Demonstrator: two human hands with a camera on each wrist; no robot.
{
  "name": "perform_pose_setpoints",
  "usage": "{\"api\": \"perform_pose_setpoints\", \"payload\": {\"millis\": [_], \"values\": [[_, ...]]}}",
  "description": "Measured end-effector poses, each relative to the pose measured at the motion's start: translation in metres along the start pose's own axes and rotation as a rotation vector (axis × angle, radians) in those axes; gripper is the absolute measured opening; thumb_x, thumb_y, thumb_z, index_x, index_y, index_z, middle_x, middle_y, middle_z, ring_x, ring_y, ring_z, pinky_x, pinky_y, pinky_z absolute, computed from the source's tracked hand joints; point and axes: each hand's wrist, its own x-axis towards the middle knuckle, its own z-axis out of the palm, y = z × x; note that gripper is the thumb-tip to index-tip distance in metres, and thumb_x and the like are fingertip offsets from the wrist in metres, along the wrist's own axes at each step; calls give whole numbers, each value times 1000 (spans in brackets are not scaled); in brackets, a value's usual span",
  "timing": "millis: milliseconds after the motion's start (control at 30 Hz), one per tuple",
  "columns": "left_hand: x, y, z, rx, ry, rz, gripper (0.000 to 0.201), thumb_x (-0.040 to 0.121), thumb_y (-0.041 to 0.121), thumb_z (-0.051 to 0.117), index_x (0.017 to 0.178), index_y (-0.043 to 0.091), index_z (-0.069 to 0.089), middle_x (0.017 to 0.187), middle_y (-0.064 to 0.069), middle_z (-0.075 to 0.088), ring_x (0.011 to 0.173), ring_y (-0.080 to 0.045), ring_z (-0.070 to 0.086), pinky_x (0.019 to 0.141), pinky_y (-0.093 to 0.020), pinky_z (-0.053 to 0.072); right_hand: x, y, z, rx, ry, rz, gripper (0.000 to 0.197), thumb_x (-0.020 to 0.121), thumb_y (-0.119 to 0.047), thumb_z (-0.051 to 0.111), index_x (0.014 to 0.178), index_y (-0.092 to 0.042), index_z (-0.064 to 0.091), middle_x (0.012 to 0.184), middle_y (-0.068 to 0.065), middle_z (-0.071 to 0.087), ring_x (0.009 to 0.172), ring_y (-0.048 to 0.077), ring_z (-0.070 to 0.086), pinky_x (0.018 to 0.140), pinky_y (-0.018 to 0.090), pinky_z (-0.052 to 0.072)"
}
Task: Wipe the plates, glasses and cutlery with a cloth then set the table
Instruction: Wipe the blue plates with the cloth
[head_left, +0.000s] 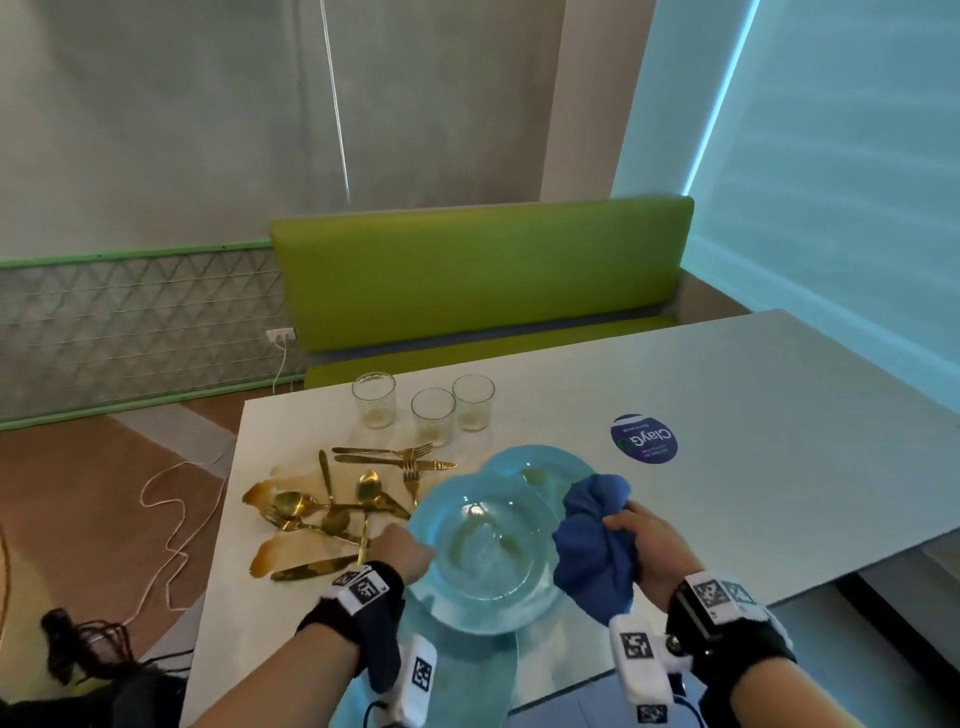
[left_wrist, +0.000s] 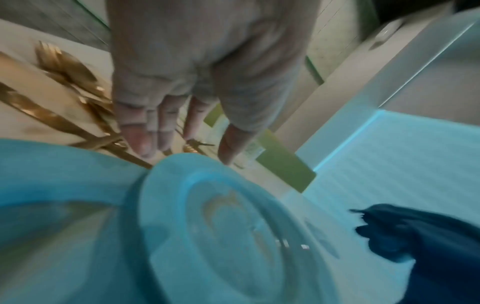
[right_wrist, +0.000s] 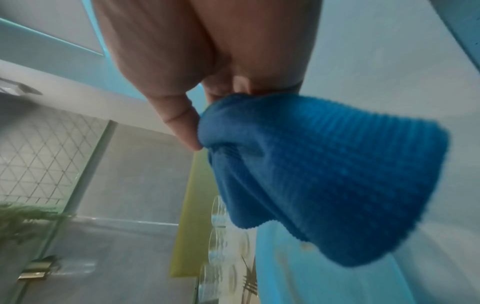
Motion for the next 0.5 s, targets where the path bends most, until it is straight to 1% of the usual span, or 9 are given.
{"api": "perform_pose_setpoints", "payload": {"millis": [67, 133, 200, 267, 333, 367, 433, 467, 500], "values": [[10, -8, 6, 73, -64, -67, 31, 87, 26, 54, 107, 4, 62, 111, -11, 66, 97, -24, 61, 73, -25, 44, 15, -9, -7, 5, 9, 5, 29, 87, 9, 40, 111, -2, 52, 102, 20, 58, 88, 31, 57, 75, 36, 48], [17, -12, 14, -2, -80, -123, 21, 86, 24, 55, 94, 7, 64, 100, -13, 65, 95, -26, 63, 68, -24, 42, 29, -18, -9, -25, 7, 8, 27, 87, 8, 42, 109, -3, 52, 99, 19, 58, 83, 28, 58, 72, 35, 48], [23, -12, 19, -118, -71, -182, 26, 85, 20, 55, 100, 2, 66, 99, -19, 66, 83, -25, 59, 62, -23, 39, 41, -26, -8, -73, 5, 11, 24, 87, 7, 44, 106, -2, 53, 100, 19, 58, 83, 27, 57, 70, 34, 48], [27, -12, 19, -179, -88, -223, 27, 86, 19, 54, 104, 1, 64, 95, -18, 63, 81, -23, 53, 58, -22, 39, 51, -33, -6, -122, 2, 28, 14, 87, 6, 46, 95, -1, 55, 94, 18, 58, 80, 26, 56, 66, 33, 47], [29, -10, 14, -253, -93, -257, 17, 84, 16, 55, 93, 3, 63, 96, -13, 65, 86, -25, 61, 65, -24, 47, 58, -37, -2, -167, 2, 42, 12, 87, 4, 48, 83, -4, 56, 84, 14, 58, 75, 22, 55, 62, 31, 44], [29, -9, 11, -289, -76, -256, 11, 84, 14, 55, 83, 5, 61, 92, -11, 65, 83, -25, 61, 66, -26, 49, 61, -38, -1, -189, -1, 46, 12, 87, 4, 50, 81, -5, 57, 82, 13, 57, 73, 21, 54, 61, 31, 43], [25, -2, 4, -397, -45, -237, 19, 88, 14, 51, 69, 9, 52, 73, -7, 55, 64, -19, 51, 57, -26, 41, 66, -41, 3, -244, -20, 42, 11, 87, 2, 52, 80, -4, 58, 81, 14, 58, 74, 22, 55, 62, 31, 44], [24, 2, 0, -505, -37, -211, 20, 90, 13, 49, 71, 9, 51, 69, -7, 53, 61, -17, 48, 57, -25, 40, 67, -42, 6, -282, -41, 32, 10, 87, 1, 53, 80, -4, 58, 82, 14, 59, 75, 22, 56, 64, 31, 46], [20, 7, -3, -625, -29, -167, 18, 93, 14, 48, 78, 7, 54, 73, -8, 57, 64, -18, 52, 60, -26, 44, 68, -44, 9, -326, -68, 10, 10, 87, 0, 55, 80, -5, 59, 83, 13, 60, 78, 23, 56, 67, 32, 47]]}}
